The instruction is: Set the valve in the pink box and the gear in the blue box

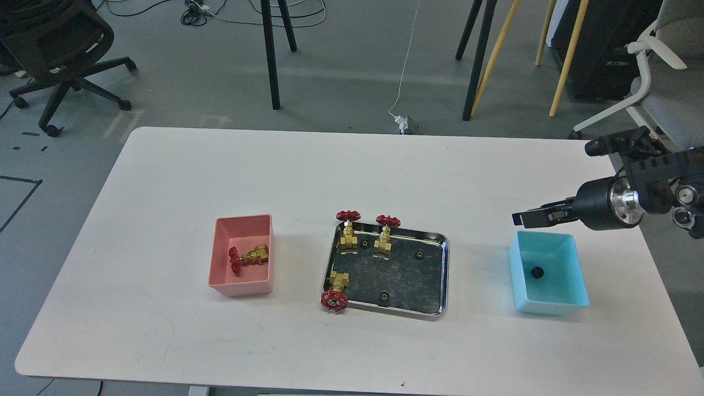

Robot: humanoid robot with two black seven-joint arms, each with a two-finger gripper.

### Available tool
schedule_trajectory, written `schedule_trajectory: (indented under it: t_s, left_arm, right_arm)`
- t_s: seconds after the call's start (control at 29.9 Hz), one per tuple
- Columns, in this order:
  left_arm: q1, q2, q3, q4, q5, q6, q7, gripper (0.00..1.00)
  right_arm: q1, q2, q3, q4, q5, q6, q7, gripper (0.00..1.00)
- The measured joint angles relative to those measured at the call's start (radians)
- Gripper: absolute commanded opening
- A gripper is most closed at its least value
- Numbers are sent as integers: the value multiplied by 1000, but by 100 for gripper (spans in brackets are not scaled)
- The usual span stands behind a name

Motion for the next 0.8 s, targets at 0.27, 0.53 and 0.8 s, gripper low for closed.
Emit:
schedule_trajectory:
  t_s: [0.27, 0.53, 0.8]
  left_arm:
    - [-32, -72, 95, -11, 129, 47, 8, 98]
    - [-132, -213, 129, -11, 209, 98, 80, 98]
    - [-220, -356, 291, 23, 214, 147, 96, 98]
  right_arm:
    - [-3, 56, 331, -179, 317, 0, -20, 73]
    - [-4, 130, 486, -292, 714, -31, -143, 73]
    - [5, 253, 480, -317, 981, -459, -252, 73]
